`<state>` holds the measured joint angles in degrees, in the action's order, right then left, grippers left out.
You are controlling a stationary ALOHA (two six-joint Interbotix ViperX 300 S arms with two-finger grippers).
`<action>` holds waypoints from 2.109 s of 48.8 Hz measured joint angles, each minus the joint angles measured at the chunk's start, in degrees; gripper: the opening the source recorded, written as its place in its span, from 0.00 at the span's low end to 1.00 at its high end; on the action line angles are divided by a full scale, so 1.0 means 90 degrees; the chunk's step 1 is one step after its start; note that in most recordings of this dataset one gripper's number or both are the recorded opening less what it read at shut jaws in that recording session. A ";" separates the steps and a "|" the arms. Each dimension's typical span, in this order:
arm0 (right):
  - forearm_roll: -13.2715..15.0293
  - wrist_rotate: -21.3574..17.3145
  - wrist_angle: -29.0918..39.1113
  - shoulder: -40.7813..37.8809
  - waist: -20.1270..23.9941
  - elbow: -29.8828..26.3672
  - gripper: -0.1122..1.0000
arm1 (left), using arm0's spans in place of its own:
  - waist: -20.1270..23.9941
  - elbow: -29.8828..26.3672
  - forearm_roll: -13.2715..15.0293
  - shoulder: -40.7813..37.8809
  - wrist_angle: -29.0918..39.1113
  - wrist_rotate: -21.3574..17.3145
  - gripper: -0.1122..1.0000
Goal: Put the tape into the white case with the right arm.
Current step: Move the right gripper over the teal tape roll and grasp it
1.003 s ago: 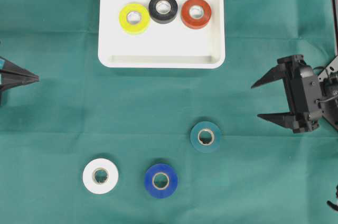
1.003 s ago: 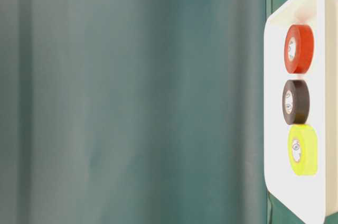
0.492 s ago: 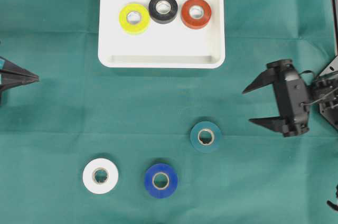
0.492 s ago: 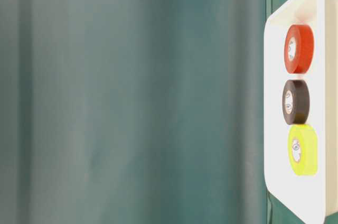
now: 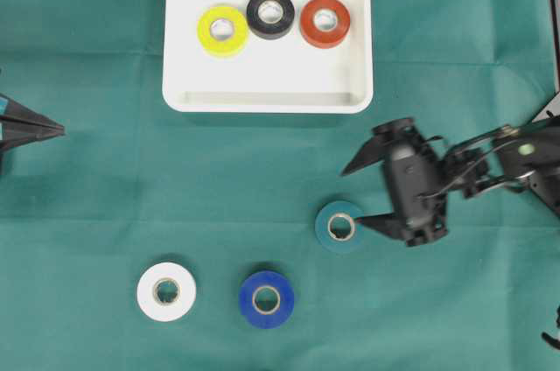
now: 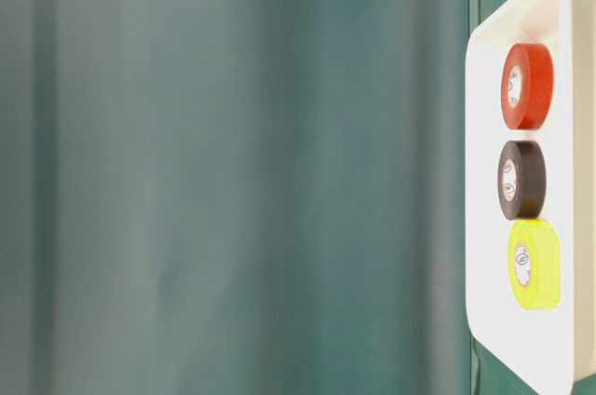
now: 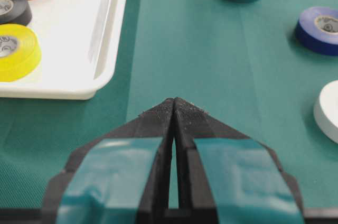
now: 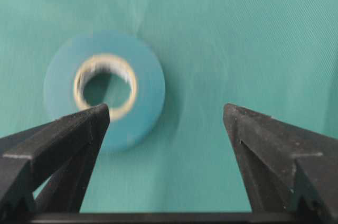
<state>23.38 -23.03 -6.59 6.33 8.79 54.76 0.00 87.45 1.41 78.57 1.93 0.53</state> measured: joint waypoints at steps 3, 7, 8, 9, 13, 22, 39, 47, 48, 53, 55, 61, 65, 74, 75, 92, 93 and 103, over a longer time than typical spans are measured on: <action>0.0000 0.0010 0.0000 -0.0215 0.0039 -0.0176 0.78 | 0.0000 0.0010 0.0000 -0.0010 0.0000 -0.0010 0.10; 0.0010 0.0010 -0.0010 -0.0469 0.0088 -0.0352 0.78 | 0.0000 0.0010 0.0000 0.0000 -0.0010 -0.0010 0.10; 0.0010 0.0010 -0.0010 -0.0518 0.0088 -0.0381 0.78 | 0.0000 0.0010 0.0000 0.0000 0.0000 0.0000 0.10; 0.0000 0.0010 -0.0010 -0.0566 0.0098 -0.0410 0.78 | 0.0000 0.0010 -0.0010 0.0000 0.0000 -0.0010 0.10; 0.0000 0.0010 0.0000 -0.0664 0.0088 -0.0459 0.78 | 0.0000 0.0010 0.0000 0.0000 0.0000 0.0000 0.10; 0.0010 -0.0010 0.0000 -0.0703 0.0098 -0.0479 0.78 | 0.0000 0.0010 0.0000 0.0000 0.0000 -0.0010 0.10; 0.0010 -0.0039 0.0811 -0.0791 0.0205 -0.0742 0.78 | 0.0000 0.0010 0.0000 0.0000 0.0000 0.0000 0.10; 0.0000 -0.0039 0.1445 -0.0996 0.0400 -0.1064 0.78 | 0.0000 0.0000 0.0000 0.0000 0.0000 0.0000 0.10; 0.0010 -0.0039 0.1533 -0.1025 0.0420 -0.1113 0.78 | 0.0000 0.0010 0.0000 0.0000 0.0000 -0.0010 0.10; 0.0010 -0.0039 0.1924 -0.1143 0.0498 -0.1328 0.78 | 0.0000 0.0010 0.0000 0.0000 0.0000 -0.0010 0.10; 0.0000 -0.0039 0.2061 -0.1182 0.0498 -0.1396 0.78 | 0.0000 0.0010 0.0000 0.0000 0.0000 -0.0010 0.10; 0.0000 -0.0039 0.2354 -0.1279 0.0498 -0.1543 0.78 | 0.0000 0.0010 0.0000 0.0000 0.0000 -0.0010 0.10; 0.0000 -0.0039 0.2383 -0.1309 0.0508 -0.1572 0.78 | 0.0000 0.0010 -0.0010 0.0000 0.0000 0.0000 0.10; 0.0000 -0.0039 0.2412 -0.1309 0.0498 -0.1582 0.70 | 0.0000 0.0000 0.0000 -0.0010 0.0000 0.0000 0.10; 0.0000 -0.0039 0.2422 -0.1309 0.0508 -0.1582 0.67 | 0.0000 0.0010 0.0000 0.0000 -0.0010 -0.0010 0.10; -0.0137 -0.0039 0.2578 -0.1309 0.0547 -0.1611 0.10 | 0.0000 0.0000 -0.0010 0.0000 0.0000 0.0000 0.10; -0.0146 -0.0029 0.2578 -0.1309 0.0547 -0.1611 0.10 | 0.0000 0.0010 0.0000 0.0000 0.0000 -0.0010 0.10; -0.0156 -0.0029 0.2578 -0.1309 0.0547 -0.1709 0.10 | 0.0000 0.0010 0.0000 0.0000 0.0000 0.0000 0.10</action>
<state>21.97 -23.29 16.61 -5.45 13.71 39.38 0.00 87.54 1.41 78.57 1.93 0.53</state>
